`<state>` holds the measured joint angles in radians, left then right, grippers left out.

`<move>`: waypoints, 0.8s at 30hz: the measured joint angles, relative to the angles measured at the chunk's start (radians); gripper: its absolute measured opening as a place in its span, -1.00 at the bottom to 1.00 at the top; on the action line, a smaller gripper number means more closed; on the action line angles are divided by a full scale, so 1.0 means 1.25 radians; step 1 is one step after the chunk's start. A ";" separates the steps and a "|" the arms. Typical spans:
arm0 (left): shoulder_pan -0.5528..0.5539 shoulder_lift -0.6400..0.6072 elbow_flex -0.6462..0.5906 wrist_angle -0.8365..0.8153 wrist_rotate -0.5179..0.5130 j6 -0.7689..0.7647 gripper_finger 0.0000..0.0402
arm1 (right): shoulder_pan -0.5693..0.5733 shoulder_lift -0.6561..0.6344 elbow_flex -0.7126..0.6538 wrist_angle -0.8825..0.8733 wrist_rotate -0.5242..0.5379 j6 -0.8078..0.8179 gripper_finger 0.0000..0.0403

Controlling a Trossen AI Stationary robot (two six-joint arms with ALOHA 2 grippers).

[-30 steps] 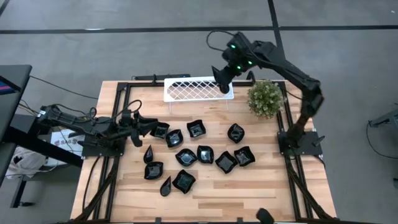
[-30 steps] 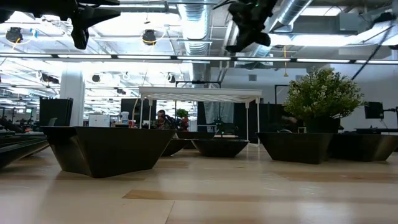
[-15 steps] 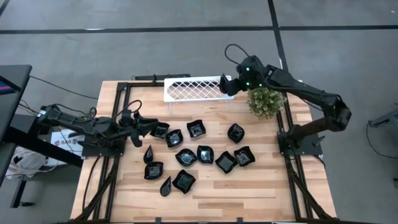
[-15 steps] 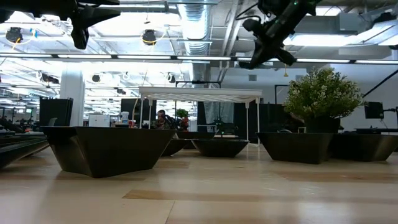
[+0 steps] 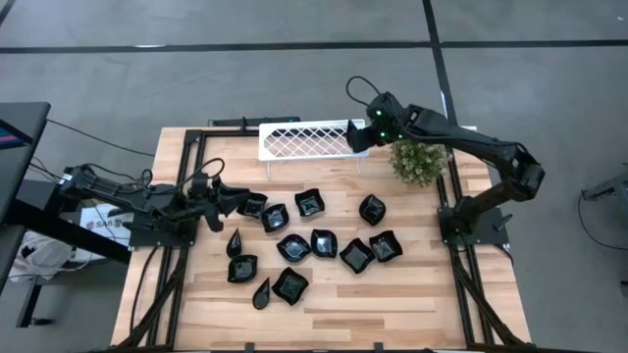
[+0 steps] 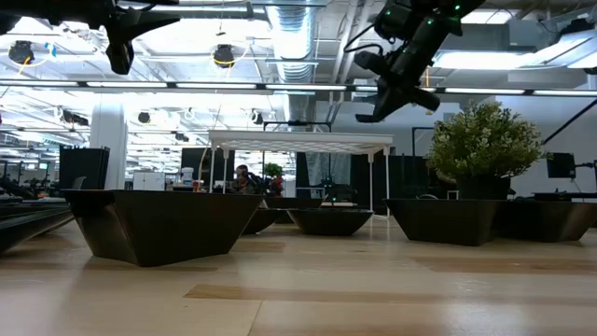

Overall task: Pick & Place Mini shaped plates
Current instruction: Stack the black drop shaped plate on top of the black drop shaped plate on the shelf

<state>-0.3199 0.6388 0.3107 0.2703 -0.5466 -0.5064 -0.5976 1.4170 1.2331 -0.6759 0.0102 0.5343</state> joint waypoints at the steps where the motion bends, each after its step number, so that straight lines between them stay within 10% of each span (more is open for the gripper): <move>1: 0.000 0.000 0.000 0.000 0.001 0.000 -0.52 | -0.001 0.004 0.000 -0.001 0.001 0.000 -0.98; 24: 0.000 0.000 0.000 0.000 0.001 -0.006 -0.52 | -0.022 0.010 0.000 0.022 0.035 -0.064 -0.96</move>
<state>-0.3199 0.6392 0.3107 0.2707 -0.5449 -0.5140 -0.6250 1.4292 1.2335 -0.6484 0.0540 0.4547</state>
